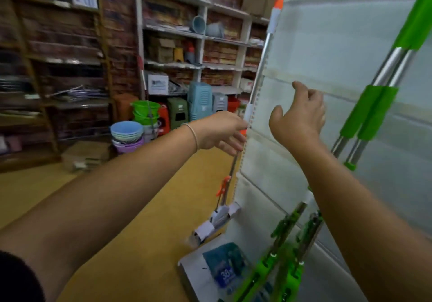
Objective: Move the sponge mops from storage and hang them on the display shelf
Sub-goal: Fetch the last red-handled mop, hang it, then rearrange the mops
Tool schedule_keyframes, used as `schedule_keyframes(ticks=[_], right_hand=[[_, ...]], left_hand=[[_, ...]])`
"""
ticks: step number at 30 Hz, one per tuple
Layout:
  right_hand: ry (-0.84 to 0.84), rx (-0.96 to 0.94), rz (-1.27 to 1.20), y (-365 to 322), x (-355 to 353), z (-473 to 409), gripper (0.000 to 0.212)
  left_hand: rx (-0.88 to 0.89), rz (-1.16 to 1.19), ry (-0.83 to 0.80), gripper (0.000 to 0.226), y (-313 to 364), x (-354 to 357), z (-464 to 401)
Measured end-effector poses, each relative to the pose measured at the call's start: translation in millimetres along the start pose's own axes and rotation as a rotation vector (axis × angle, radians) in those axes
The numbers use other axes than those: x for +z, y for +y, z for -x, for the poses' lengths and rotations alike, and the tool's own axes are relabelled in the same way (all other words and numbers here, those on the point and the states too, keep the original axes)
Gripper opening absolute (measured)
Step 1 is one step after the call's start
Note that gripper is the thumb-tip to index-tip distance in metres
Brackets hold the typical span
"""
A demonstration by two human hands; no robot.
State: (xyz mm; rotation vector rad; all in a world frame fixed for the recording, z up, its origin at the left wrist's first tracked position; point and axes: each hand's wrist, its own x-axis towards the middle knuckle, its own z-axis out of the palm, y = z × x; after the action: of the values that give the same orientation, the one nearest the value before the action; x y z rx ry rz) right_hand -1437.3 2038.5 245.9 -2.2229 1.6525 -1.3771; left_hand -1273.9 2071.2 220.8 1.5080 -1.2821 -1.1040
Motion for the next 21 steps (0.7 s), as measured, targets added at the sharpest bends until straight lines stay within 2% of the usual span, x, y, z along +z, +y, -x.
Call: schedule_keyframes(ticks=[4, 10, 16, 21], right_hand=[[0.004, -0.064, -0.045, -67.1, 55.1, 2.9, 0.061], [-0.099, -0.121, -0.094, -145.0, 127.8, 11.2, 0.058], [-0.211, -0.207, -0.125, -194.9, 182.4, 14.2, 0.055], [-0.305, -0.26, -0.101, -228.9, 227.1, 5.2, 0.057]], left_hand=[[-0.034, 0.027, 0.095, 0.042, -30.4, -91.1, 11.6], [-0.04, 0.038, 0.237, 0.043, -60.0, -203.3, 44.0], [-0.059, 0.02, 0.38, 0.041, -85.3, -287.6, 73.0], [-0.088, 0.004, 0.498, 0.04, -105.0, -334.6, 60.8]])
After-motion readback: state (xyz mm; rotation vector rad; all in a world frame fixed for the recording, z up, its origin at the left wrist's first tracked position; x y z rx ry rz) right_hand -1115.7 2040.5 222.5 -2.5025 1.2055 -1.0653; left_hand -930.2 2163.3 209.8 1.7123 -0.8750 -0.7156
